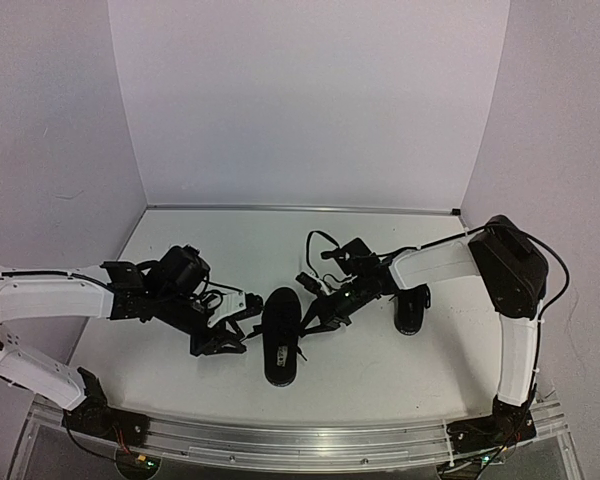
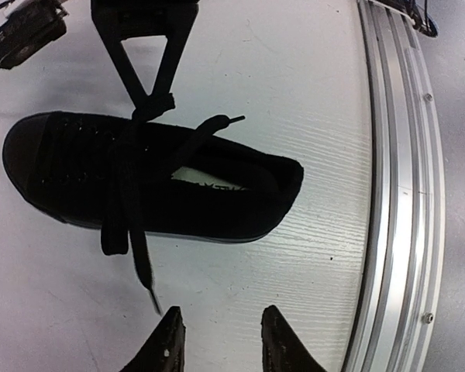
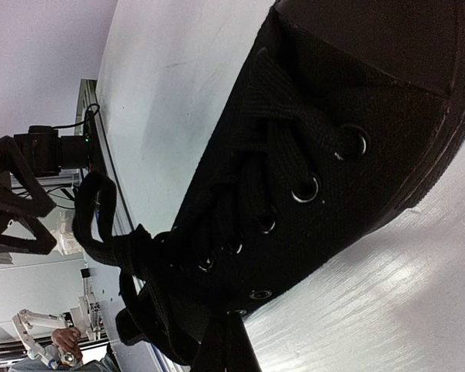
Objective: Tie the shoes
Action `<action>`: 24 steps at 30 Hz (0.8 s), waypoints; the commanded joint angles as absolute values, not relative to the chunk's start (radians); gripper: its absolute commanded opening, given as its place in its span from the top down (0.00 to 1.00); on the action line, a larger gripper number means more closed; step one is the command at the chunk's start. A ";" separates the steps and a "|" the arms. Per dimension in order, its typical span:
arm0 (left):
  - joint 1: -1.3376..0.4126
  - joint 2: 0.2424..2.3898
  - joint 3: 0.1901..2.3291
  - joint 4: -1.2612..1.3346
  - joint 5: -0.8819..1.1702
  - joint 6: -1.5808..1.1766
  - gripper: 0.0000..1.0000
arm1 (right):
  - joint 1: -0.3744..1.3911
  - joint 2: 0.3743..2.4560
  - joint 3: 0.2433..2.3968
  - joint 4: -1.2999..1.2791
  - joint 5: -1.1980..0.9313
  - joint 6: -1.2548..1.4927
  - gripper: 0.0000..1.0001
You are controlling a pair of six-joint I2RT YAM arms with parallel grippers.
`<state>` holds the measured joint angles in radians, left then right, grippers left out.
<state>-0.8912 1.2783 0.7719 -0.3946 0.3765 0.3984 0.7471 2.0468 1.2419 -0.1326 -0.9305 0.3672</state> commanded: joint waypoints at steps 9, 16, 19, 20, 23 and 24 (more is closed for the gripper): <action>-0.821 1.205 0.798 -0.329 0.147 0.415 0.40 | 0.753 2.027 1.273 -0.135 -0.897 0.347 1.00; -0.817 1.371 0.850 -0.296 0.249 0.461 0.42 | 0.752 2.019 1.269 -0.134 -0.888 0.341 1.00; -0.805 1.432 0.874 -0.270 0.276 0.478 0.46 | 0.752 2.013 1.266 -0.133 -0.882 0.340 1.00; -0.801 1.450 0.885 -0.264 0.285 0.484 0.48 | 0.753 2.012 1.265 -0.133 -0.881 0.339 1.00; -0.795 1.509 0.923 -0.266 0.301 0.507 0.52 | 0.753 2.013 1.266 -0.133 -0.882 0.340 1.00; -0.795 1.528 0.935 -0.268 0.304 0.513 0.53 | 0.752 2.013 1.267 -0.133 -0.883 0.340 1.00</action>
<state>-0.8052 1.4780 0.8523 -0.3145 0.2579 0.4715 0.7471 2.0468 1.2438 -0.1326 -0.8963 0.3592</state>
